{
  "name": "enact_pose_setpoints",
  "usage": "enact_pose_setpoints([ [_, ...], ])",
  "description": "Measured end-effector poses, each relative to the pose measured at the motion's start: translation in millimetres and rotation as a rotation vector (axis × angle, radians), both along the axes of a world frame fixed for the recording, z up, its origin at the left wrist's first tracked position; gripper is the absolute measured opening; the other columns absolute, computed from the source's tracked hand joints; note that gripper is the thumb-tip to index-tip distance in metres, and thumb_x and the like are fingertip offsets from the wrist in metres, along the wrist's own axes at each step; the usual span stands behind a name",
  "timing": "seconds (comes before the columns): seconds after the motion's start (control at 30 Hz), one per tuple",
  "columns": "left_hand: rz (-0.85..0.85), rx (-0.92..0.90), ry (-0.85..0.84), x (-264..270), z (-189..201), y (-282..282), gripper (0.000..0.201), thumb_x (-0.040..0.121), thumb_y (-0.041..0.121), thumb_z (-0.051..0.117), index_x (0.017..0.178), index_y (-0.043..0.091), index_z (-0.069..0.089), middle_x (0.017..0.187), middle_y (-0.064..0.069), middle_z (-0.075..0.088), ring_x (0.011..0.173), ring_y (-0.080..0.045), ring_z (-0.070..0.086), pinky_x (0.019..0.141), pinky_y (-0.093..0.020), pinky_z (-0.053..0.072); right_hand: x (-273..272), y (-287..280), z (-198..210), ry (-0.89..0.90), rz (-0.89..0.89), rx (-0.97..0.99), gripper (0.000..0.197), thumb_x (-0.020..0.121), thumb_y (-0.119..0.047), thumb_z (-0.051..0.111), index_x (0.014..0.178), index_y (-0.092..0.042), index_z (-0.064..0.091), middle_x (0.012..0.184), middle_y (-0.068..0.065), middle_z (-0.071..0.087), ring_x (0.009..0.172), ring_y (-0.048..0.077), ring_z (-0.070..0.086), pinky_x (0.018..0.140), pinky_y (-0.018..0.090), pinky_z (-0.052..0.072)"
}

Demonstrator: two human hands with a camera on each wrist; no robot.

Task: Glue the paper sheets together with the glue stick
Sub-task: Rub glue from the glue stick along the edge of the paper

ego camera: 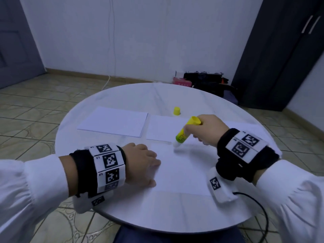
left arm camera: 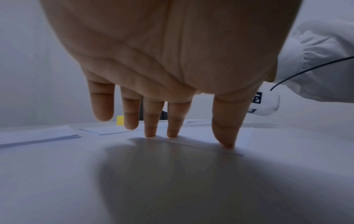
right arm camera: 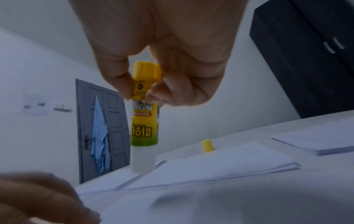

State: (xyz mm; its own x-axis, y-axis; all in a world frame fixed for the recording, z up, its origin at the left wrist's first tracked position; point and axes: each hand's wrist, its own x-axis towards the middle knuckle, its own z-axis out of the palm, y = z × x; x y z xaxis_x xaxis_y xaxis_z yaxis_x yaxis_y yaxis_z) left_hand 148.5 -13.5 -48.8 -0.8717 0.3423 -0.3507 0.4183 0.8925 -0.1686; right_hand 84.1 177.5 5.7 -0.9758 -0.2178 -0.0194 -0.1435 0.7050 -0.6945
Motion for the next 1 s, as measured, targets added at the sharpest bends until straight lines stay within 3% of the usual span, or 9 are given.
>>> enact_pose_setpoints([
  [0.07, -0.008, -0.004, 0.001, 0, 0, 1, 0.063, 0.090, 0.061, 0.042, 0.145, 0.032, 0.030, 0.151, 0.010, 0.029, 0.139, -0.020, 0.024, 0.111, -0.038, 0.025, -4, -21, -4, 0.062, 0.022, 0.091, 0.027, 0.084, -0.030, 0.059, 0.071, -0.006, 0.057, 0.071, 0.004, 0.052, 0.062, 0.018, 0.048, 0.056, 0.029, 0.036],
  [0.17, -0.012, 0.000, -0.002, 0, -1, 0, 0.061, 0.091, 0.056, 0.044, 0.145, 0.032, 0.029, 0.152, 0.007, 0.027, 0.139, -0.021, 0.024, 0.111, -0.038, 0.025, -11, -51, -14, 0.060, 0.049, 0.182, 0.027, 0.086, -0.038, 0.053, 0.073, -0.016, 0.046, 0.076, 0.001, 0.050, 0.072, 0.019, 0.050, 0.054, 0.028, 0.033],
  [0.3, -0.029, 0.012, 0.006, -3, -2, -3, 0.060, 0.093, 0.049, 0.045, 0.148, 0.034, 0.024, 0.156, 0.007, 0.020, 0.140, -0.021, 0.023, 0.110, -0.037, 0.024, -18, -76, -22, 0.016, 0.049, 0.232, 0.028, 0.088, -0.036, 0.052, 0.072, -0.019, 0.037, 0.075, -0.002, 0.045, 0.063, 0.012, 0.042, 0.052, 0.027, 0.031],
  [0.43, -0.022, 0.044, 0.002, -5, -3, -5, 0.061, 0.092, 0.049, 0.048, 0.147, 0.036, 0.026, 0.156, 0.008, 0.021, 0.139, -0.022, 0.024, 0.110, -0.036, 0.024, -22, -81, -22, 0.030, 0.051, 0.311, 0.028, 0.087, -0.034, 0.052, 0.072, -0.017, 0.036, 0.074, -0.001, 0.043, 0.061, 0.013, 0.041, 0.051, 0.027, 0.030],
  [0.7, 0.015, 0.038, 0.011, -15, -1, -3, 0.072, 0.083, 0.057, 0.058, 0.145, 0.032, 0.031, 0.148, 0.009, 0.030, 0.134, -0.018, 0.029, 0.107, -0.035, 0.026, -24, -27, -20, 0.057, -0.035, 0.384, 0.027, 0.086, -0.034, 0.054, 0.072, -0.017, 0.040, 0.077, 0.000, 0.047, 0.065, 0.013, 0.043, 0.052, 0.027, 0.029],
  [0.87, 0.058, 0.067, -0.003, -24, -1, -2, 0.080, 0.075, 0.058, 0.067, 0.143, 0.032, 0.033, 0.151, 0.012, 0.023, 0.141, -0.012, 0.017, 0.112, -0.035, 0.023, -21, 14, -18, 0.034, -0.123, 0.402, 0.027, 0.085, -0.033, 0.056, 0.073, -0.015, 0.042, 0.078, 0.003, 0.048, 0.070, 0.019, 0.045, 0.054, 0.028, 0.030],
  [1.0, 0.209, 0.138, -0.102, -34, -4, -10, 0.089, 0.057, 0.063, 0.075, 0.132, 0.041, 0.032, 0.137, 0.015, 0.035, 0.132, -0.015, 0.035, 0.110, -0.038, 0.030, -21, 35, -17, 0.027, -0.178, 0.411, 0.028, 0.086, -0.033, 0.057, 0.072, -0.014, 0.040, 0.077, 0.002, 0.045, 0.067, 0.017, 0.043, 0.053, 0.028, 0.029],
])
